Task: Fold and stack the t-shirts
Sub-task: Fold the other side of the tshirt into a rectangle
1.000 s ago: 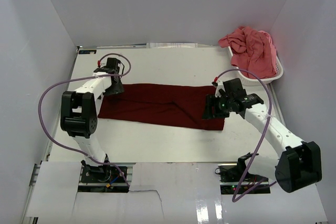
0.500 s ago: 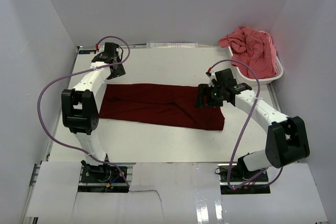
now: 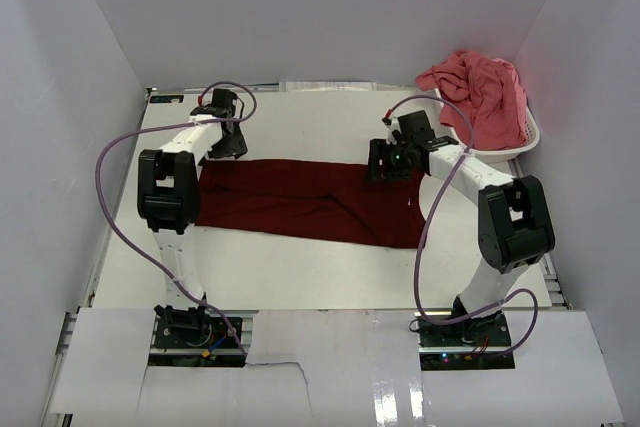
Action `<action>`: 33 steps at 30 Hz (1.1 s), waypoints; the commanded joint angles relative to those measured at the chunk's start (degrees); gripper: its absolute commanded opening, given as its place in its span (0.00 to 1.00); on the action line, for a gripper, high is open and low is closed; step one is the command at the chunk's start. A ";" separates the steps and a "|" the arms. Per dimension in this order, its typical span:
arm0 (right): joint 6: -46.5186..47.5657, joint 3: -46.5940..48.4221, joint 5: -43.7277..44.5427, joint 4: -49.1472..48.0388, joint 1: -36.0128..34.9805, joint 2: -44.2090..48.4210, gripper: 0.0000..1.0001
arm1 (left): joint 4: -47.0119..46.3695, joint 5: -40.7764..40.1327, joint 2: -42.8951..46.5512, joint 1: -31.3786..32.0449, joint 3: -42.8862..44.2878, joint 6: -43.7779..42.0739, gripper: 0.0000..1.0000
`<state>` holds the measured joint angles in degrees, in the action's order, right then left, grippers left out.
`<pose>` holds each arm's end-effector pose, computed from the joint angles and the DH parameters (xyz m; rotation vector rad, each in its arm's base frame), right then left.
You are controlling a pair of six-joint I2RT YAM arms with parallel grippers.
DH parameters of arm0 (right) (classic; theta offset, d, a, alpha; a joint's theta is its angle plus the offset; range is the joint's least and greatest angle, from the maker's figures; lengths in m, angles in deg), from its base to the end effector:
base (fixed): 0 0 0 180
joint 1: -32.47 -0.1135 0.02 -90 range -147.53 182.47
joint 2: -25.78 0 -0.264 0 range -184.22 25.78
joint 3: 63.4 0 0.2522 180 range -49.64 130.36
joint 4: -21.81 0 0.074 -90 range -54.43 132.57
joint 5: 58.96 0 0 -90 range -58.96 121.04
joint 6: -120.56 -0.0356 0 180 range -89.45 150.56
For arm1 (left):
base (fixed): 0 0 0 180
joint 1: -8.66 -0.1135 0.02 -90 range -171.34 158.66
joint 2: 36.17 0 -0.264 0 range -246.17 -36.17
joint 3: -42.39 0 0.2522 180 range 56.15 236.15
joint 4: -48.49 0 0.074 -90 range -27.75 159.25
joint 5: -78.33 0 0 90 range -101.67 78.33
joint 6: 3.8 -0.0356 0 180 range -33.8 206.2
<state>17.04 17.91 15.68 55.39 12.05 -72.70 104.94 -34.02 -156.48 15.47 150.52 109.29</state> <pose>0.3420 0.1374 0.2163 -0.2705 2.4890 0.5828 0.4372 -0.0386 0.1886 -0.4747 2.6186 0.3781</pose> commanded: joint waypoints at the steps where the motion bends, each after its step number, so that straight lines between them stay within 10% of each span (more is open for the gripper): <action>1: -0.45 3.99 0.33 -1.97 2.67 -2.50 0.65 | -0.16 2.47 3.50 -0.92 0.03 1.25 0.98; 7: -1.86 5.58 1.90 -1.71 5.74 -7.51 0.55 | -0.51 2.92 2.28 -1.10 1.61 0.99 0.98; 11: -2.48 5.75 4.45 -1.45 6.63 -9.80 0.23 | -0.68 2.84 -0.09 -1.27 3.10 1.25 0.98; 15: -2.83 6.89 5.85 -1.01 7.68 -13.22 0.15 | -1.47 4.06 -1.59 -2.06 3.90 2.75 0.98; 33: -0.90 22.53 5.86 3.04 9.79 -25.18 0.13 | -3.15 9.34 -10.11 -6.72 12.76 5.56 0.98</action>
<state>14.54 37.74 18.92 56.52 21.31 -95.74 103.55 -25.52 -165.57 9.94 160.75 114.23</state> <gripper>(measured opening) 0.134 0.978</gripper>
